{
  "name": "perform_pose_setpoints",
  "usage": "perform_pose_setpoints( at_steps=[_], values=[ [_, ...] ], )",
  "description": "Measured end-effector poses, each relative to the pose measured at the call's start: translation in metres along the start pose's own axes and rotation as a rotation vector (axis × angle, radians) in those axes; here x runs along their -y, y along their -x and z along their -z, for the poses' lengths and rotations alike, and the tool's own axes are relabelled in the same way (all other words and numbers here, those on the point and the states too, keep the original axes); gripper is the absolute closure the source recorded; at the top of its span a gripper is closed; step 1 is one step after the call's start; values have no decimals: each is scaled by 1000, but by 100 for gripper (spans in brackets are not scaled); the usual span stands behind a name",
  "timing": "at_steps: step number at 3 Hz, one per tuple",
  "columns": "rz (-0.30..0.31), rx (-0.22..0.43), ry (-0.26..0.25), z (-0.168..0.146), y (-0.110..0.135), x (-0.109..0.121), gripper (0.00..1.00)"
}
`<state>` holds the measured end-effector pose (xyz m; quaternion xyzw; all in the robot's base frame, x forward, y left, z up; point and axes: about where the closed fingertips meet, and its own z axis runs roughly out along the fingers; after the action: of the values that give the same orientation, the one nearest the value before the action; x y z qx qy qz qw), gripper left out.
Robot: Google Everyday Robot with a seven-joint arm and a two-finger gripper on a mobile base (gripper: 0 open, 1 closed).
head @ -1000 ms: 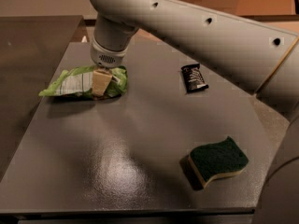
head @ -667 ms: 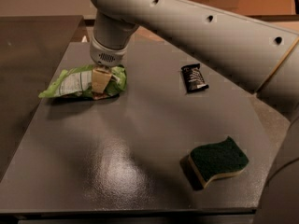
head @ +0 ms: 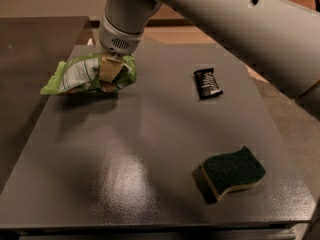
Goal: Pick green rice chip bag
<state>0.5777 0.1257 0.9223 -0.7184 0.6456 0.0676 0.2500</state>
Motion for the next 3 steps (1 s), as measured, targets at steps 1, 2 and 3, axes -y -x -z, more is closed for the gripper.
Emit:
perform_pose_setpoints(
  at_steps=[1,2,3],
  values=[
    [75,35,-28,41,6,3,100],
    [174,44,-56,80,7,5,100],
    [255,42,-77,108,4,8,100]
  ],
)
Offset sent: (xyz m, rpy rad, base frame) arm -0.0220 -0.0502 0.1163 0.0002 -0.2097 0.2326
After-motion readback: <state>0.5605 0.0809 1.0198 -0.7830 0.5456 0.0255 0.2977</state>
